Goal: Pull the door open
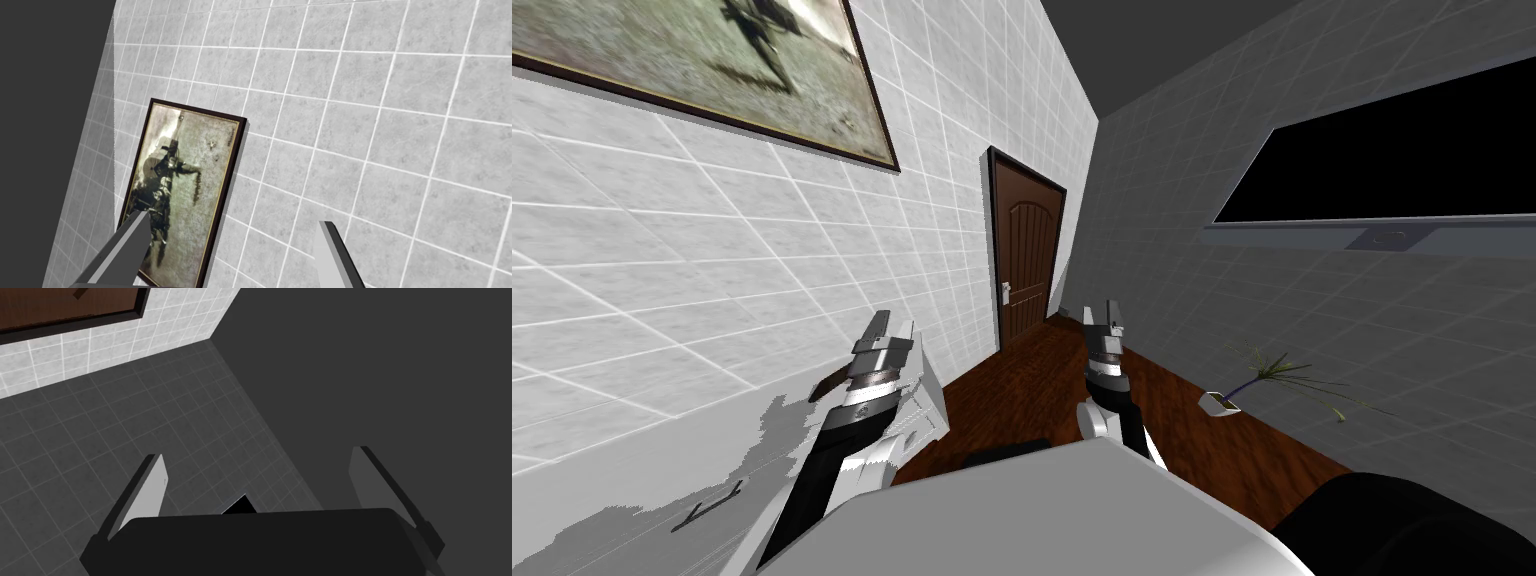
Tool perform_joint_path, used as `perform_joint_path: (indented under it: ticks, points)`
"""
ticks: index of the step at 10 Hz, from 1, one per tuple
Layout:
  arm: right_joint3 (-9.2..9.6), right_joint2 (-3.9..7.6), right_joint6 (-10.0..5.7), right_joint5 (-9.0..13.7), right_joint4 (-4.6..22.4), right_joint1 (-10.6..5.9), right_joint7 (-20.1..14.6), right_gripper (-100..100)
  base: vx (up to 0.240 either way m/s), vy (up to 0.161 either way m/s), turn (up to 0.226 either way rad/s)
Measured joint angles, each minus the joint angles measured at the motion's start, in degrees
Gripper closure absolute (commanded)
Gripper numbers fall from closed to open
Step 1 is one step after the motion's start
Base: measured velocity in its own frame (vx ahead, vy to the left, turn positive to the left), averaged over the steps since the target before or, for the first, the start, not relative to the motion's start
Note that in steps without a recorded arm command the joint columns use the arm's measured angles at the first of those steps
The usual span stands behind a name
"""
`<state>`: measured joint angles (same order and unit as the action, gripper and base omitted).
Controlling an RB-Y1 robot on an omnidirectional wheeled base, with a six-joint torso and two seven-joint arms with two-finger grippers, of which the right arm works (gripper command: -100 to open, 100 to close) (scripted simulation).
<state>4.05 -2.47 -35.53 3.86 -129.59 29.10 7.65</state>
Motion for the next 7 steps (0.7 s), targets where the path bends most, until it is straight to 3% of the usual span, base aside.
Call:
perform_joint_path:
  ticks: [4,7]
  points:
    - [2.49,2.01,0.51,2.7,3.3,-2.67,-4.5,-100,0.077,0.006,0.007]
    - [4.62,2.89,0.67,4.4,6.2,-5.0,-7.3,-100,0.072,-0.006,0.012]
